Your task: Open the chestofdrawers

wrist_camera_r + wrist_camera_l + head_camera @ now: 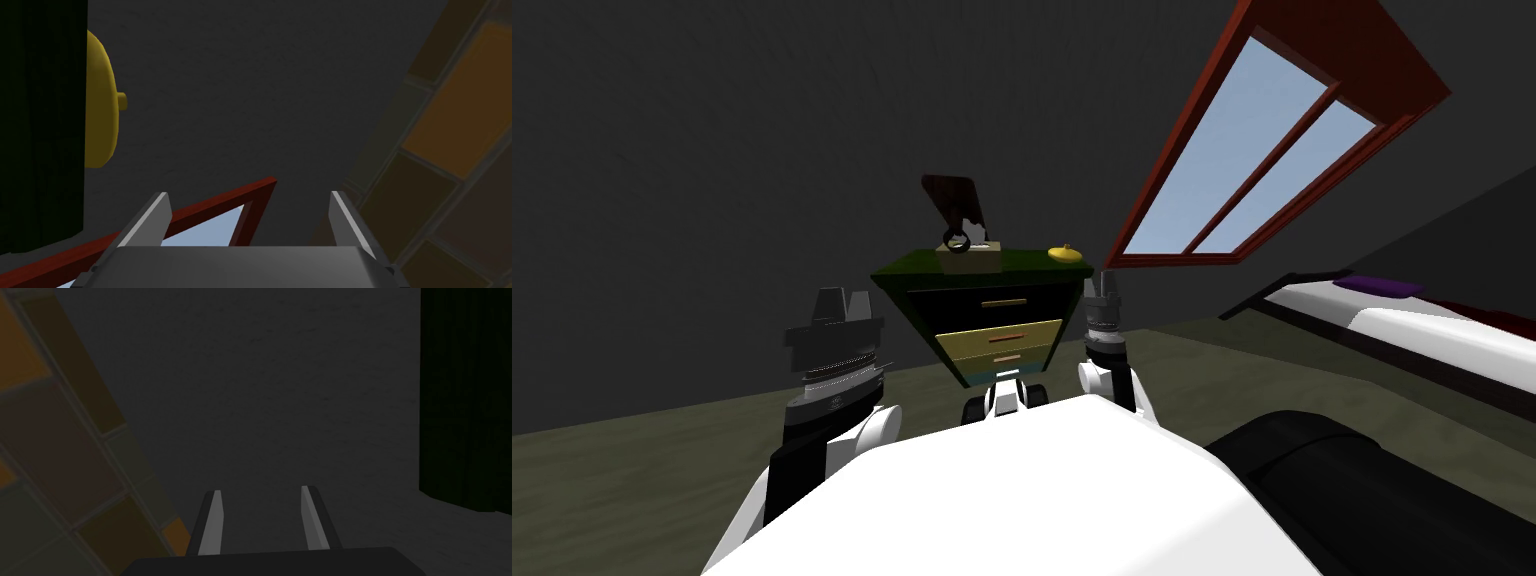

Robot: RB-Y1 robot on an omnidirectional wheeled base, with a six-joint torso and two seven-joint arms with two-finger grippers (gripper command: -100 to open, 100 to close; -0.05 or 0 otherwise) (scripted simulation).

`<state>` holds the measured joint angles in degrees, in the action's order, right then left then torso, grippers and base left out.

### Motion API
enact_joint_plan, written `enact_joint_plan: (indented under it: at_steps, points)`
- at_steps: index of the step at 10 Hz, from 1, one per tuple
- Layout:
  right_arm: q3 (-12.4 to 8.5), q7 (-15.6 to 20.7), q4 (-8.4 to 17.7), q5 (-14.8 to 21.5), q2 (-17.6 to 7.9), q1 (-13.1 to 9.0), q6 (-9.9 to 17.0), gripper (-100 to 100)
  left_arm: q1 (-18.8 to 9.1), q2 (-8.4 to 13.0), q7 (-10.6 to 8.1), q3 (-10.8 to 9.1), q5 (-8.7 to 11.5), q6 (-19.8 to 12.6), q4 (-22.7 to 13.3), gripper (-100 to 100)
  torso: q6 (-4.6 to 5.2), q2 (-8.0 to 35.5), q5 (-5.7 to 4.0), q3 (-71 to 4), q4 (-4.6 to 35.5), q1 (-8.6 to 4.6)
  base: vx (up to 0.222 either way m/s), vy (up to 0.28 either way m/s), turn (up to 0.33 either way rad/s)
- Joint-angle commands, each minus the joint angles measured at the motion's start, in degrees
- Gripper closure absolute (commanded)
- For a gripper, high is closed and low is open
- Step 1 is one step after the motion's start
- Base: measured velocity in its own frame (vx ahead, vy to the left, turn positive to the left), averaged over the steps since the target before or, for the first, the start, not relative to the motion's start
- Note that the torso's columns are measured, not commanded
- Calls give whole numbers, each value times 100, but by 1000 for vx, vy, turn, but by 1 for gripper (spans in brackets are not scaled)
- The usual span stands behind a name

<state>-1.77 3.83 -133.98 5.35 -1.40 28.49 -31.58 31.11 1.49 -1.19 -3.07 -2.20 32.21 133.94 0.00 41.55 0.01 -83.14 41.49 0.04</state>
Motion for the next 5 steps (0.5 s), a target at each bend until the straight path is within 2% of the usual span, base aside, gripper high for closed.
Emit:
enact_joint_plan:
  at_steps: [1, 5]
  points:
    - [-31, 127, 46, 188, -366, -22, 15, -100, 0, 0, 0, 0, 0, 0, -1, 0, 0, 54, 1, -112, 56, 3, -4, 48, -33]
    - [-116, 488, 171, 736, -729, -110, 74, -100, 0, -1, 0, 1, 0, 0, -1, 0, 0, 71, 1, -145, 79, 2, 6, 79, -40]
